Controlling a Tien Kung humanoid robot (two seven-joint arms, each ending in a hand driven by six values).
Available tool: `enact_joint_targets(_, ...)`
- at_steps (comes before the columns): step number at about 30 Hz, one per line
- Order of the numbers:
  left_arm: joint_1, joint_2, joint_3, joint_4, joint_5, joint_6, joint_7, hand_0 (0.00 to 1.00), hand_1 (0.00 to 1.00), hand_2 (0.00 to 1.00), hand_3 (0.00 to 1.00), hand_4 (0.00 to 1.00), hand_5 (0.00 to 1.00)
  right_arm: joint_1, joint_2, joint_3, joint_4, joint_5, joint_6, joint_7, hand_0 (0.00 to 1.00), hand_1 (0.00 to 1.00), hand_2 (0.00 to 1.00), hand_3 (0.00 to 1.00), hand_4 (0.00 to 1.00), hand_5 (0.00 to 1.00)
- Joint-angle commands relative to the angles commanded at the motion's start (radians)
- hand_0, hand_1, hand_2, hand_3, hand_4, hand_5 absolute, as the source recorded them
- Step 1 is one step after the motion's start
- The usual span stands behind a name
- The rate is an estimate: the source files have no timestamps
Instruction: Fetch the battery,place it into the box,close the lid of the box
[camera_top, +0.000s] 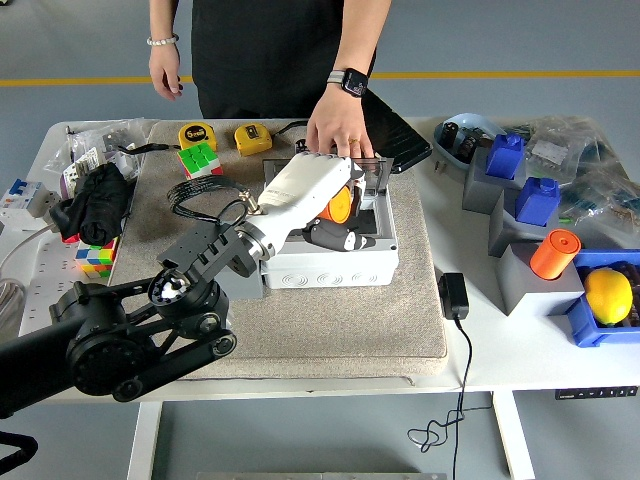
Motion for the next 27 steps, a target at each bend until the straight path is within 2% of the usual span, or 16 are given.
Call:
enact_joint_targets(4, -0.027, -0.032, 0.044, 0.043, 0.004, -0.01, 0.025, 0.011, 0.006, 0.099, 0.226, 0.998, 0.518, 0.003, 0.0, -0.006, 0.001, -0.001, 0.0, -0.001, 0.589, 0.58, 0.552, 0.537, 0.907, 0.461)
enact_joint_targets(5, -0.032, -0.038, 0.054, 0.052, 0.004, -0.011, 0.029, 0.029, 0.021, 0.113, 0.246, 0.998, 0.579, 0.003, -0.001, -0.006, 0.001, -0.001, 0.0, -0.001, 0.589, 0.58, 0.551, 0.536, 0.907, 0.46)
enact_joint_targets(10, -0.057, -0.086, 0.103, 0.122, -0.009, -0.02, 0.061, 0.029, 0.021, 0.113, 0.246, 0.998, 0.579, 0.002, -0.002, -0.009, 0.003, -0.001, 0.0, 0.0, 0.589, 0.58, 0.551, 0.536, 0.907, 0.46)
enact_joint_targets(14, -0.069, -0.124, 0.115, 0.183, -0.016, -0.015, 0.079, 0.038, 0.033, 0.121, 0.254, 0.998, 0.601, 0.0, -0.003, -0.012, 0.003, 0.002, -0.002, 0.002, 0.588, 0.579, 0.552, 0.536, 0.907, 0.46)
enact_joint_targets(21, -0.092, -0.173, 0.114, 0.285, -0.061, 0.038, 0.047, 0.042, 0.039, 0.122, 0.263, 0.998, 0.62, 0.002, -0.005, -0.015, 0.005, -0.003, -0.006, 0.004, 0.589, 0.579, 0.551, 0.536, 0.905, 0.46)
enact_joint_targets(22, -0.093, -0.177, 0.114, 0.295, -0.069, 0.045, 0.042, 0.042, 0.039, 0.122, 0.263, 0.998, 0.62, 0.002, -0.005, -0.014, 0.005, -0.004, -0.006, 0.004, 0.589, 0.579, 0.551, 0.536, 0.905, 0.46)
enact_joint_targets(23, -0.094, -0.18, 0.114, 0.306, -0.074, 0.049, 0.039, 0.082, 0.078, 0.142, 0.295, 0.998, 0.621, 0.002, -0.005, -0.014, 0.005, -0.004, -0.006, 0.004, 0.587, 0.579, 0.551, 0.536, 0.905, 0.459)
enact_joint_targets(27, -0.093, -0.187, 0.117, 0.335, -0.109, 0.076, 0.011, 0.082, 0.078, 0.142, 0.295, 0.998, 0.621, 0.004, -0.005, -0.01, 0.007, -0.005, -0.008, 0.005, 0.587, 0.579, 0.551, 0.536, 0.905, 0.459)
